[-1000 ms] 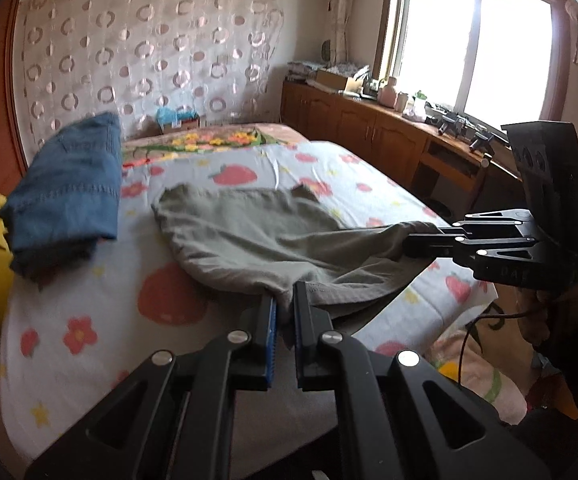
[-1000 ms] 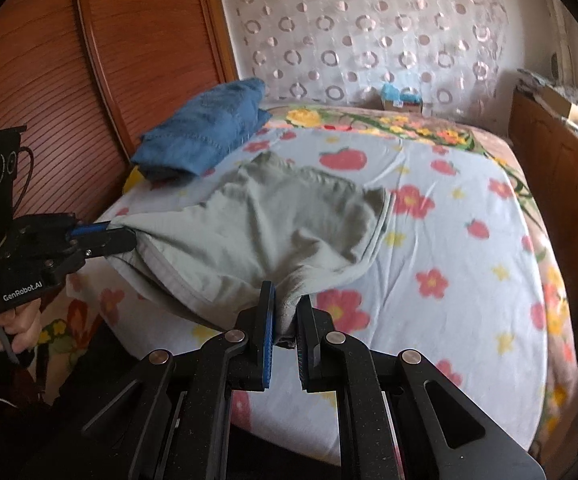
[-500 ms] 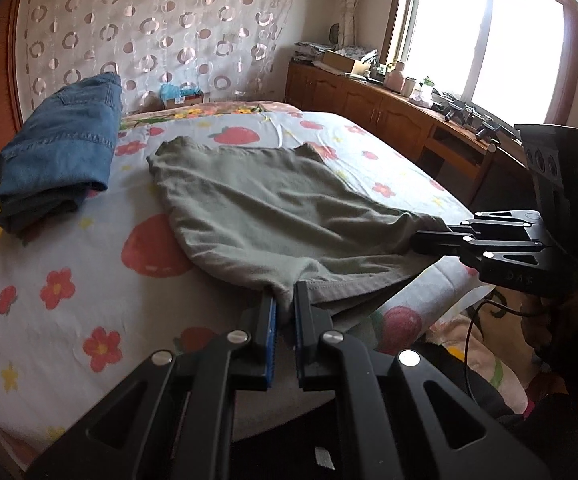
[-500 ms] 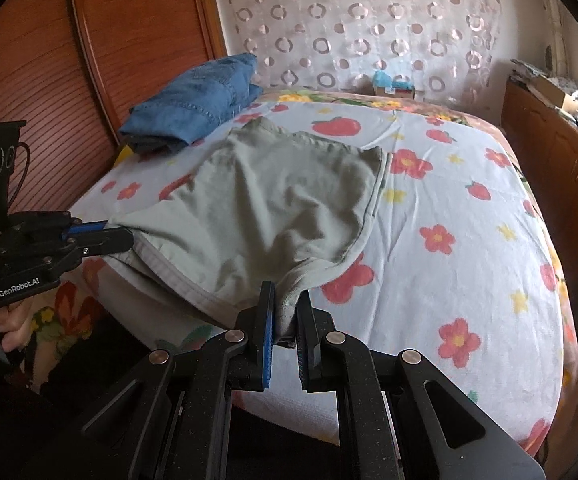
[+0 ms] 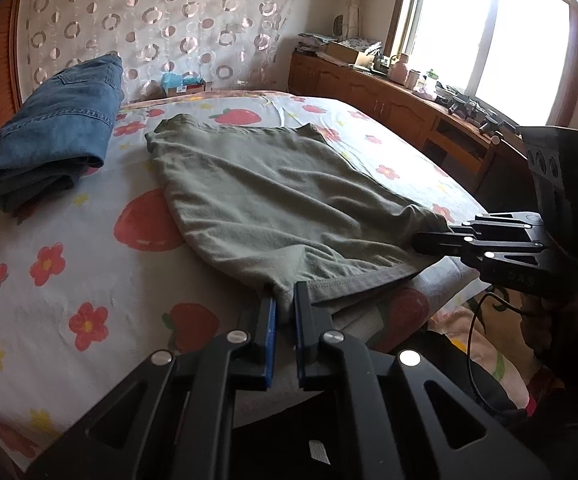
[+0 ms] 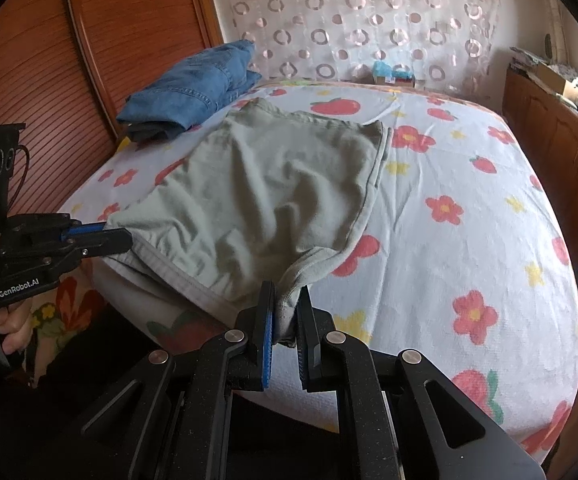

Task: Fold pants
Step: 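Lower the shorts back onto the bed with both grippers, laying them flat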

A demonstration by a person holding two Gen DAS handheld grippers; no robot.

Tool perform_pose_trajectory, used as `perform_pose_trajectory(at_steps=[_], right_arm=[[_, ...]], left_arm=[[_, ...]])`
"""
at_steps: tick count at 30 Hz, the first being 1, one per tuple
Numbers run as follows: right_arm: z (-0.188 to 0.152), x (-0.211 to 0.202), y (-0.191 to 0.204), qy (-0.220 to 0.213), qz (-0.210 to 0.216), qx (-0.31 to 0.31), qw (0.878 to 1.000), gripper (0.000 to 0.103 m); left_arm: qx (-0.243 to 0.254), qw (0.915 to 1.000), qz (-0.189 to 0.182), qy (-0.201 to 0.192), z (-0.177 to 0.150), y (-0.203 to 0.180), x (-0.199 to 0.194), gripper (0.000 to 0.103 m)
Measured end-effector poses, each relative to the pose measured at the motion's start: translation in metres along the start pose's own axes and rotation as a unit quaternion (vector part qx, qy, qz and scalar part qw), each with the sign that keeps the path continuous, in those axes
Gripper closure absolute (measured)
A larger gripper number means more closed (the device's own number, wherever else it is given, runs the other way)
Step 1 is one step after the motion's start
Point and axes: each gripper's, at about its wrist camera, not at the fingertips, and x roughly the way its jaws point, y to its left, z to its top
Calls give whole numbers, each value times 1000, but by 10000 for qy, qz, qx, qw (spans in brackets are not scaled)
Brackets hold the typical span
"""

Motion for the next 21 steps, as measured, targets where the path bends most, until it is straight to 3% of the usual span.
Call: perform_pose_trajectory(at_steps=[13,21], right_arm=[[10,-31,3,-325,134,2,9994,96],[11,-45,4,-372,187,-1,9991,96]], left_arm=[[74,9994,-128,-323,10,-11,-29,99],[131,9991,-257,-308,13,-15,-38,98]])
